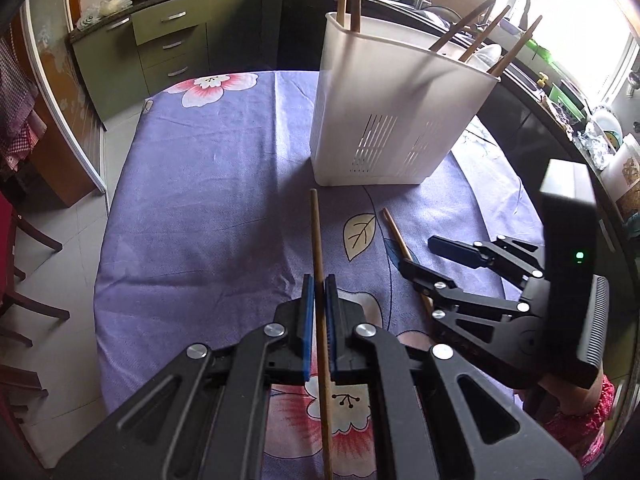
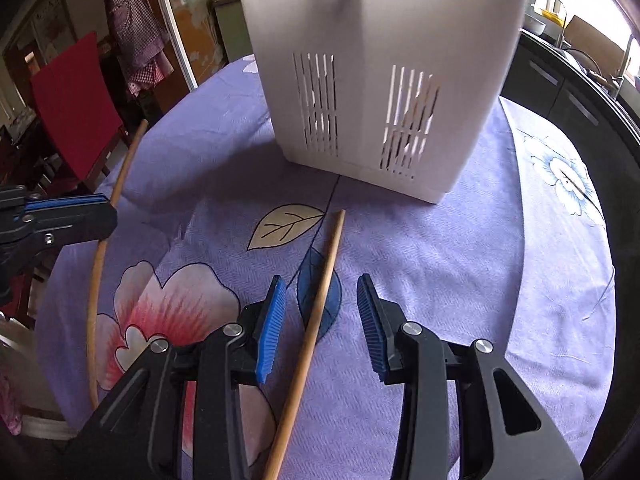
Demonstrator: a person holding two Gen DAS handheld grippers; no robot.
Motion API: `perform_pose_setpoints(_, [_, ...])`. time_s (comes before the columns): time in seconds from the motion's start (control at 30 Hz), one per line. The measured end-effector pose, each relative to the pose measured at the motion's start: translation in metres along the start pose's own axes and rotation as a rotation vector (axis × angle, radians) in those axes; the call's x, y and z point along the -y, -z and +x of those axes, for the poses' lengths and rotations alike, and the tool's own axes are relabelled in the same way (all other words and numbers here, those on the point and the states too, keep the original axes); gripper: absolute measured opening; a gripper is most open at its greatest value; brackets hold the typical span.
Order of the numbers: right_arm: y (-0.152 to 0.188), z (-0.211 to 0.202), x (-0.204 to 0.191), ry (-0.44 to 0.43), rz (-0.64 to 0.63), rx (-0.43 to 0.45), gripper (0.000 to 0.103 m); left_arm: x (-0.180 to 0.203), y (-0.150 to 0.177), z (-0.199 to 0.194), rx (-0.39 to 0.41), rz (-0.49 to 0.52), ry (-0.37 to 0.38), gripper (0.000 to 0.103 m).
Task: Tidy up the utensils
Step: 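Close the right gripper on the last chopstick while the left gripper holds its chopstick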
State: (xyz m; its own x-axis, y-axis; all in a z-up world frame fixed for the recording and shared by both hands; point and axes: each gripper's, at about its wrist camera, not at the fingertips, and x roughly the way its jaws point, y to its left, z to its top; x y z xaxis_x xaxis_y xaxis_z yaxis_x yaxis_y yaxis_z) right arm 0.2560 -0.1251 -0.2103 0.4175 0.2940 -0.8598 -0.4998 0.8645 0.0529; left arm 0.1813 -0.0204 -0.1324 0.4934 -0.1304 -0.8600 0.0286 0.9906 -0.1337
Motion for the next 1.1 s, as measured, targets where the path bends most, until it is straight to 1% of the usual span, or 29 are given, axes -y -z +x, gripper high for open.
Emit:
perform_pose_setpoints(0.1, [-0.003, 0.012, -0.007, 0.015, -0.016, -0.034, 0.037, -0.001, 0.001, 0.000, 0.000, 0.003, 0.010, 0.005])
perform_pose_setpoints(0.2, [-0.006, 0.014, -0.008, 0.021, -0.015, -0.039, 0.036, -0.003, 0.000, 0.000, 0.002, 0.000, 0.019, 0.005])
perform_pose_setpoints(0.3, [-0.011, 0.018, -0.008, 0.035, -0.012, -0.041, 0.027, -0.004, 0.000, 0.000, 0.002, 0.001, 0.023, 0.005])
perform_pose_setpoints(0.37, [-0.012, 0.019, -0.007, 0.036, -0.012, -0.042, 0.014, -0.003, 0.001, 0.000, 0.003, 0.004, 0.025, 0.005])
perform_pose_setpoints(0.4, [-0.012, 0.020, -0.008, 0.039, -0.015, -0.044, 0.012, -0.003, 0.001, 0.000, 0.003, 0.005, 0.025, 0.005])
perform_pose_setpoints(0.53, [-0.013, 0.022, -0.011, 0.045, -0.015, -0.036, 0.007, -0.002, 0.001, -0.001, 0.007, 0.009, 0.029, 0.005])
perform_pose_setpoints(0.63, [-0.009, 0.019, -0.007, 0.035, 0.005, -0.024, 0.006, -0.001, 0.001, -0.003, 0.011, 0.016, 0.032, 0.005])
perform_pose_setpoints(0.7, [-0.011, 0.014, -0.003, 0.015, 0.029, -0.003, 0.006, -0.001, 0.001, -0.007, 0.019, 0.021, 0.034, 0.005])
perform_pose_setpoints(0.8, [-0.010, -0.008, 0.005, -0.008, 0.057, 0.048, 0.006, 0.000, 0.001, -0.014, 0.034, 0.026, 0.035, 0.005])
perform_pose_setpoints(1.1, [0.003, -0.100, 0.018, -0.066, 0.105, 0.262, 0.006, 0.003, 0.004, -0.043, 0.093, 0.053, 0.032, 0.005])
